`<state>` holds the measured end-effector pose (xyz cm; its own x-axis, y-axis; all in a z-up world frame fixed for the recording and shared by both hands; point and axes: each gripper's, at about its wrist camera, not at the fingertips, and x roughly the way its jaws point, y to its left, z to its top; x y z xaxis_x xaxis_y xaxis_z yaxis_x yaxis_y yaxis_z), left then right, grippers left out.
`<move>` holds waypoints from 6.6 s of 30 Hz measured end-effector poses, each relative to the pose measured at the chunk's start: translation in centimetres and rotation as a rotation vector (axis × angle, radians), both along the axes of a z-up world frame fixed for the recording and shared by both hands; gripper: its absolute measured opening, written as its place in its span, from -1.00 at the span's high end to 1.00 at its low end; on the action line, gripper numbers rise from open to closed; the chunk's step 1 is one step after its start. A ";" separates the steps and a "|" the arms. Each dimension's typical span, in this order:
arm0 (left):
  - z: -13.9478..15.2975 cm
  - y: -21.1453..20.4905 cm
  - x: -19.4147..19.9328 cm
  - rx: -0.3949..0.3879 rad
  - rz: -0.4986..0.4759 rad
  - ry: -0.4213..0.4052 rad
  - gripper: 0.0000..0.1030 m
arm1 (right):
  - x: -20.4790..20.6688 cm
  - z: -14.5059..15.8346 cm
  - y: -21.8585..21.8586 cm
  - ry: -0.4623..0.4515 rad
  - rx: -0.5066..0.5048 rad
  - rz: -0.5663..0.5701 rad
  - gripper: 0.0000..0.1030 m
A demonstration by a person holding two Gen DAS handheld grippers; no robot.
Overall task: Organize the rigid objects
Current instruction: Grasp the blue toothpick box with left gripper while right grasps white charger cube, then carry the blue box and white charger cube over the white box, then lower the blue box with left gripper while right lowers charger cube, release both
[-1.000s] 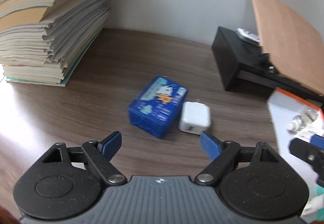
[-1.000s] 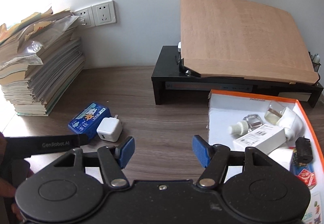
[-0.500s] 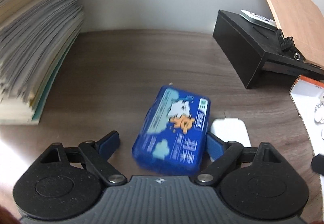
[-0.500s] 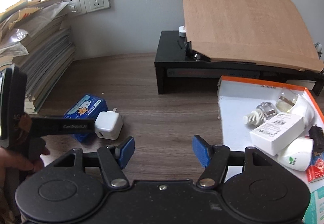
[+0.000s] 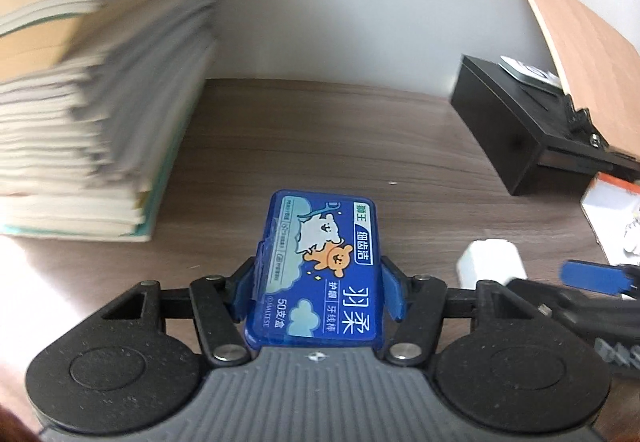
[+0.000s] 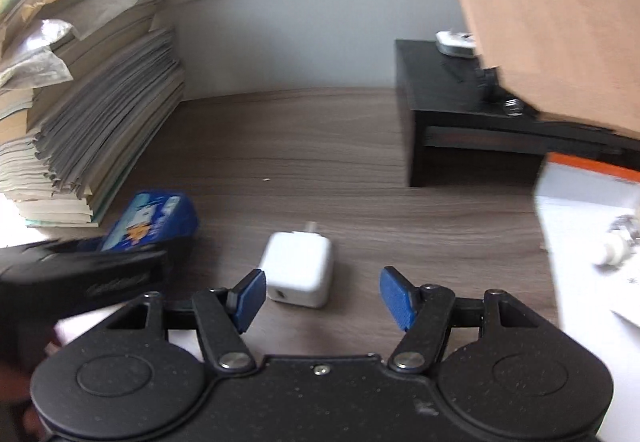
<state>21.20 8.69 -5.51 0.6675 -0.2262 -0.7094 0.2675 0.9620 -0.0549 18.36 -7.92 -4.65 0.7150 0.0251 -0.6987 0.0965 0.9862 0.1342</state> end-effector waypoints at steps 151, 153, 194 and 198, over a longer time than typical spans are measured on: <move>3.1 -29.7 -18.3 -0.024 -0.263 0.054 -0.21 | -22.7 5.0 -27.0 -0.133 -0.046 -0.291 0.00; 3.1 -29.7 -18.0 -0.026 -0.262 0.052 -0.21 | -22.7 5.1 -27.0 -0.134 -0.048 -0.291 0.00; 3.4 -30.0 -18.8 -0.078 -0.328 0.084 -0.34 | -22.1 4.5 -27.9 -0.119 -0.037 -0.295 0.00; 3.7 -29.4 -18.7 -0.059 -0.295 0.077 -0.44 | -22.0 4.4 -28.0 -0.113 -0.026 -0.289 0.00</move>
<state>2.48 -20.72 -1.83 0.5117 -0.4446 -0.7352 0.5280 0.8378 -0.1392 -3.61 -35.89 -0.28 0.7631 -0.2075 -0.6120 0.3593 0.9234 0.1350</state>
